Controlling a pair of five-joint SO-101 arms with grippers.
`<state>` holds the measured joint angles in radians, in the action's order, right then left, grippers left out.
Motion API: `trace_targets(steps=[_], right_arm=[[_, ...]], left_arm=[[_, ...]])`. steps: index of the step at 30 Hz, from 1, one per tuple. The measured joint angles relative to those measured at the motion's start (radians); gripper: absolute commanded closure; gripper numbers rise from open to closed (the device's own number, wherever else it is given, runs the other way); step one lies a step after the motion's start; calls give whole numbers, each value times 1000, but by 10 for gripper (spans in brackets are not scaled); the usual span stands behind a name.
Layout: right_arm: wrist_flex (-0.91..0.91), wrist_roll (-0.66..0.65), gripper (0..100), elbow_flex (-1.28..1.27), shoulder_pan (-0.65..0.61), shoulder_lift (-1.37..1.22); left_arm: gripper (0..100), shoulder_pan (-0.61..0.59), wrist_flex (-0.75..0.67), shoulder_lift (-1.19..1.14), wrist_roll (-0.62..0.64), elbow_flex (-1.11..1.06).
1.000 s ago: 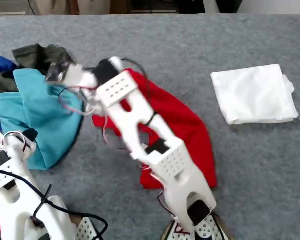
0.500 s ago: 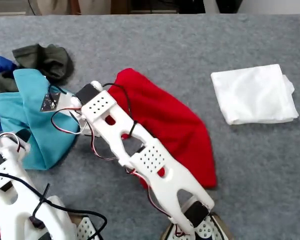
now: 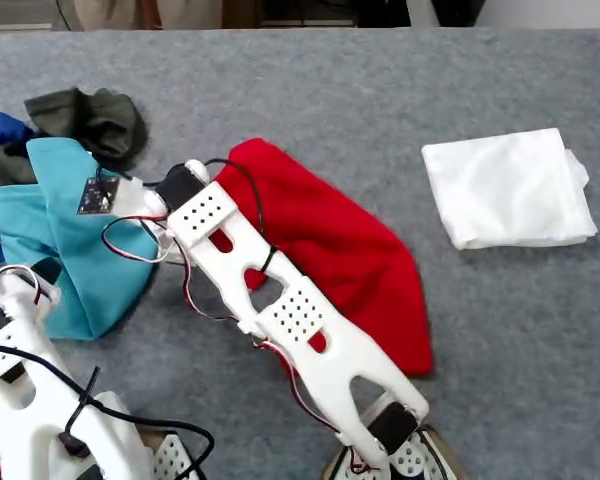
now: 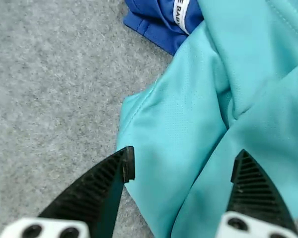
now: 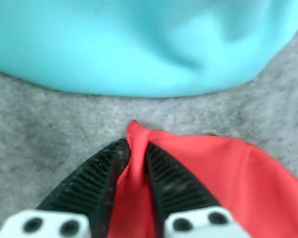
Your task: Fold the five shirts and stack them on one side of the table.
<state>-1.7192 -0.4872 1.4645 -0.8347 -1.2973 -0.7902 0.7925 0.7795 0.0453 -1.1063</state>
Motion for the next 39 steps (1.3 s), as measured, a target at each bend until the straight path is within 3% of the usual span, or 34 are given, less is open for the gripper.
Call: trace_targets(steps=[13,21,36,39], right_arm=[[-46,9,973,86,0,0],[-44,9,770,112,-12,-5],[23,9,776,110,-29,-5],[40,9,829,77,-49,-5]], left_arm=[[686,0,0,0,0,0],[686,0,0,0,0,0],[686,0,0,0,0,0],[686,0,0,0,0,0]])
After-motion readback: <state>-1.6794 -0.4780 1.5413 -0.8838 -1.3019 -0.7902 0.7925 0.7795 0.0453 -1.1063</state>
